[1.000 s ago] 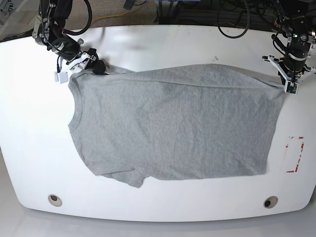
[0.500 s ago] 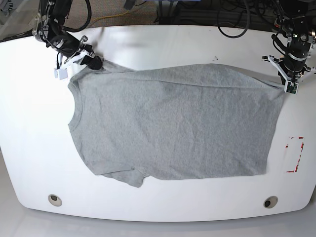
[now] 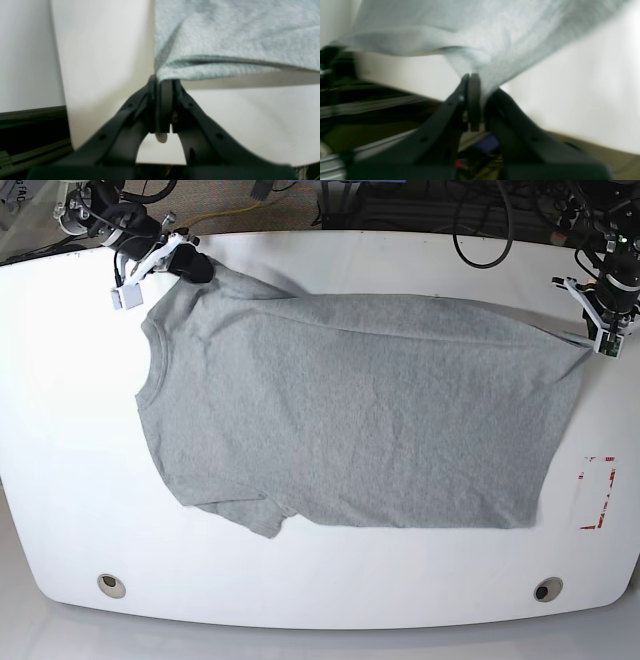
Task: Fold the T-shirt properly
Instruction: 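Lay the T-shirt flat, dragging it with both grippers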
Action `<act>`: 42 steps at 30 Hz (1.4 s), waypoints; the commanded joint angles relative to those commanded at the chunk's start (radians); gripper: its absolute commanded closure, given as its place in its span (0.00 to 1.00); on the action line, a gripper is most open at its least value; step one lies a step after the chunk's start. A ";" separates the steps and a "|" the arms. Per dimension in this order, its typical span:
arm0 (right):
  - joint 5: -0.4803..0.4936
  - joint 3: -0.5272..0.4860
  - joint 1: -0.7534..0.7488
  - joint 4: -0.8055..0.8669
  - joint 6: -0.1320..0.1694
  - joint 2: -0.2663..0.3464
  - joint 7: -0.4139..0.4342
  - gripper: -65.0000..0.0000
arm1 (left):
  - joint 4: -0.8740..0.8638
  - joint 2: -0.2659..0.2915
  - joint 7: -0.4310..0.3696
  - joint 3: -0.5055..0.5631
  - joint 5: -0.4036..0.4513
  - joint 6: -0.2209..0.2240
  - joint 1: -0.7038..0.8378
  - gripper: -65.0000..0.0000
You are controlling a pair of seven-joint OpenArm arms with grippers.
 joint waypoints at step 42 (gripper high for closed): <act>0.021 0.012 0.315 -0.249 0.078 0.075 -0.015 1.00 | -0.325 -0.135 0.190 0.233 0.012 0.000 -0.545 1.00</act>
